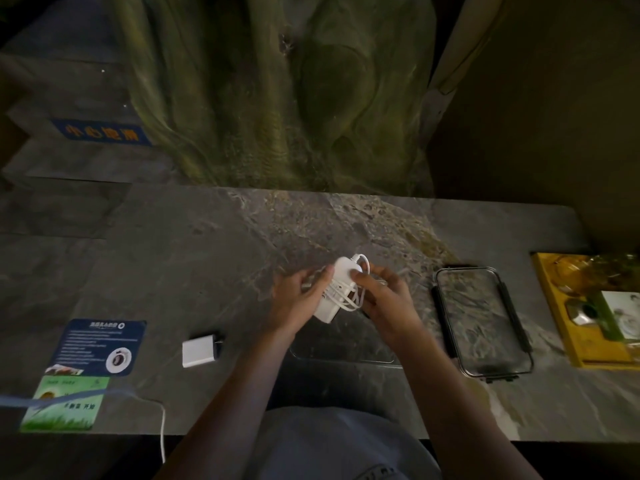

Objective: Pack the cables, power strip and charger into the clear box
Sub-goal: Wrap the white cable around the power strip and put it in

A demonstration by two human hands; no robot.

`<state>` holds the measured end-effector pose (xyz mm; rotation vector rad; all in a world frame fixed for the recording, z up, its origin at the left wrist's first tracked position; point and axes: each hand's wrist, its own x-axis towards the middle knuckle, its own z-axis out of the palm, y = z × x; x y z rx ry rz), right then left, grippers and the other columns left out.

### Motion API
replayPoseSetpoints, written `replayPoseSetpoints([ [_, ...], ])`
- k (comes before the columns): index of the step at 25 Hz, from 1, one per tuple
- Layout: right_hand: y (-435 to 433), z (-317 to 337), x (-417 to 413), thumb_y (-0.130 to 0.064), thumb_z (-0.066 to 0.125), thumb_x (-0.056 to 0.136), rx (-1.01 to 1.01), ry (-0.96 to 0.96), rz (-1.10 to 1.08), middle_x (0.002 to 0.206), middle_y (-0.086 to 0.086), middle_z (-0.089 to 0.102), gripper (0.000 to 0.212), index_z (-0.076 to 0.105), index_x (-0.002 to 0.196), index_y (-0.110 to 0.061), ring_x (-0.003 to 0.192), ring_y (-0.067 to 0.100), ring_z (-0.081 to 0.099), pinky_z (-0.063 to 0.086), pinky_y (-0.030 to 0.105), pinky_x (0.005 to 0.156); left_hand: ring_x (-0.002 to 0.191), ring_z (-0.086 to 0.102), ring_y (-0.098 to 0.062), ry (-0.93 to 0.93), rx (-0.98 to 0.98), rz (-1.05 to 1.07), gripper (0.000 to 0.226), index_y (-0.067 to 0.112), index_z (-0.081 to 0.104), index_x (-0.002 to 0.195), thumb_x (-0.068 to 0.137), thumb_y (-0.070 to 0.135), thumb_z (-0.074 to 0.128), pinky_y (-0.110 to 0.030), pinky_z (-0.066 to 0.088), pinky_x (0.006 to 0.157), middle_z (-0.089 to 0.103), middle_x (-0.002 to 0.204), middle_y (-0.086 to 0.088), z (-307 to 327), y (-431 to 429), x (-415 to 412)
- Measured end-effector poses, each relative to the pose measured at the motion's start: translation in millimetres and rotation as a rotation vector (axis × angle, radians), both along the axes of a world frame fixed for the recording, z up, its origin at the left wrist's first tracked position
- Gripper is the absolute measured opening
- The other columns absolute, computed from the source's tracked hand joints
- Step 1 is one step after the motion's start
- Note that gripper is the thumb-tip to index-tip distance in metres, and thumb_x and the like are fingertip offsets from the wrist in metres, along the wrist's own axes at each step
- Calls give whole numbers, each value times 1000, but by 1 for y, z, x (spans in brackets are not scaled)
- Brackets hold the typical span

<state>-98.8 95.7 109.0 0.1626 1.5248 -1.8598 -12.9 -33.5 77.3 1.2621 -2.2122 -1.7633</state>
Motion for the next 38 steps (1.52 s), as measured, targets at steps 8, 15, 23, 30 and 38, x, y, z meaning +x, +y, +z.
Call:
replayPoseSetpoints([
  [8,0,-27,-5,-3,64,86,-36,-80,-169,93,22,68,18,61,103,4,77,27,67,56,32,60,85,65,-2,66,198,-107,30,26,64,109,85,43,67,-15,50,68,70,94,11,3,8,-2],
  [15,1,-58,6,-5,64,87,-37,-240,-252,89,19,69,20,63,103,7,69,24,69,56,32,58,93,71,-20,20,406,117,48,26,70,97,62,57,79,-49,55,89,75,97,0,-29,20,-4],
  [23,3,-90,6,-3,66,84,11,-450,-408,112,25,64,39,55,121,6,82,31,67,56,30,50,97,69,-18,-25,475,152,43,30,69,100,63,50,80,-46,53,94,74,102,1,-60,29,-7],
  [30,3,-115,11,-10,67,84,121,-398,-328,111,24,65,43,53,122,1,88,33,69,57,33,57,92,63,-19,-110,612,356,21,21,61,101,85,33,69,-35,55,79,66,102,-5,-78,36,-15],
  [38,2,-140,-2,-22,64,87,451,-157,-11,99,14,66,10,62,97,-21,85,24,66,56,34,65,99,63,-28,-209,602,463,18,24,57,107,90,29,62,-41,56,83,62,112,-10,-99,29,-34],
])
